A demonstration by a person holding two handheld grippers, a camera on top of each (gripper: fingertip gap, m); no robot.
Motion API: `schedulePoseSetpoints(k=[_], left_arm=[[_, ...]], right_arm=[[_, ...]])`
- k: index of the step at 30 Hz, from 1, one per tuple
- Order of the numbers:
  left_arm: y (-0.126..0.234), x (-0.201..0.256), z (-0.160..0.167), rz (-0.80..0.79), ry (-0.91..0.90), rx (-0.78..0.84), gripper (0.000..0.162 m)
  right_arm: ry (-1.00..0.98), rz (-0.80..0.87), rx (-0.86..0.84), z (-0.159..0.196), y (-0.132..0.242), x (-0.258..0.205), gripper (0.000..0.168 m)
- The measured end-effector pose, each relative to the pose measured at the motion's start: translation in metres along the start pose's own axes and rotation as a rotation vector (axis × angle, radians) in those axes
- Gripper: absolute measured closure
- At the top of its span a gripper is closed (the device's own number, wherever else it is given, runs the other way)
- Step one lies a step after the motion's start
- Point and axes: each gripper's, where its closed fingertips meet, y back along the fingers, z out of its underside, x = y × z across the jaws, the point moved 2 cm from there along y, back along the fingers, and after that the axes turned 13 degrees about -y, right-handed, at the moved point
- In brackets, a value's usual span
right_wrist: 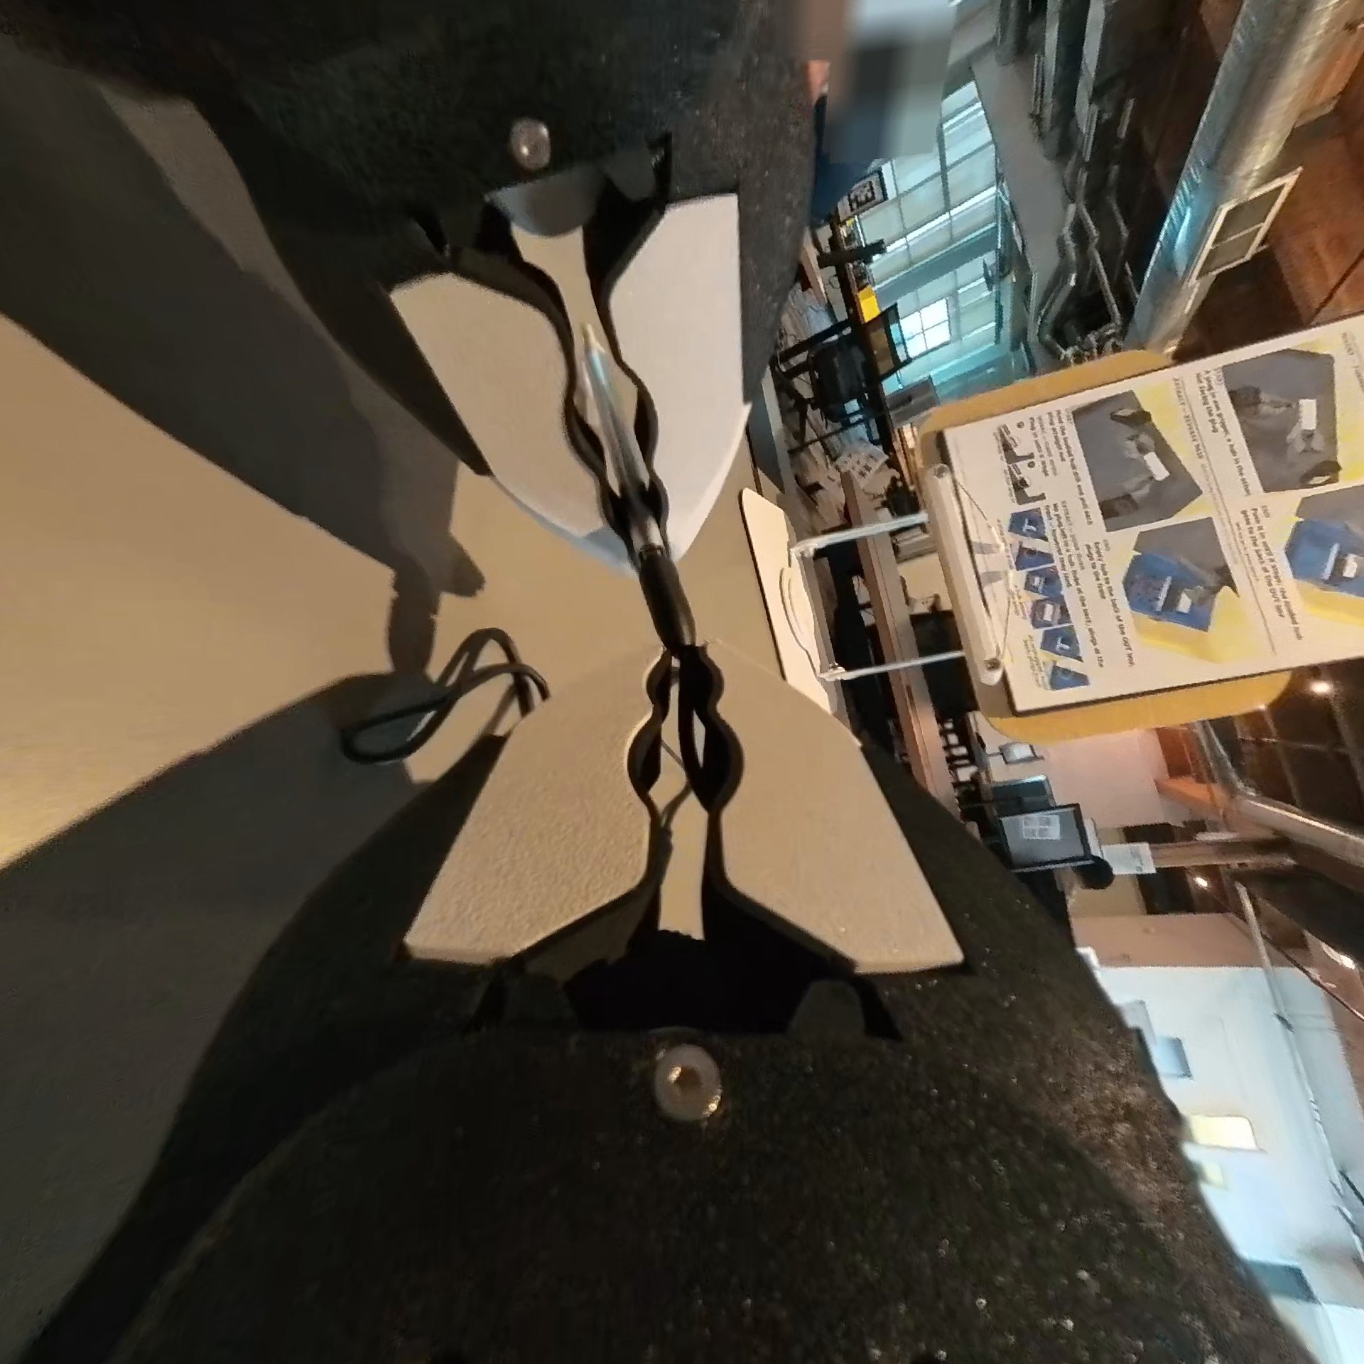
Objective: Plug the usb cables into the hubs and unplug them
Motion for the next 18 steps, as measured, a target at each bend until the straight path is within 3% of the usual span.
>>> schedulePoseSetpoints(k=[4, 8, 14, 18], left_arm=[[-0.001, -0.002, 0.002, -0.005, 0.02, -0.012, 0.155], [-0.001, -0.003, 0.0, 0.066, 0.182, 0.098, 0.154], [-0.001, -0.01, 0.009, 0.13, 0.391, 0.167, 0.154], [-0.001, -0.016, 0.018, 0.06, 0.394, 0.134, 0.154]], right_arm=[[0.038, 0.047, -0.029, 0.001, -0.003, 0.002, 0.163], [-0.037, 0.059, 0.036, -0.003, -0.001, 0.009, 0.16], [-0.295, 0.103, 0.196, -0.024, 0.012, 0.032, 0.157], [-0.529, -0.03, 0.229, -0.033, 0.015, 0.026, 0.163]])
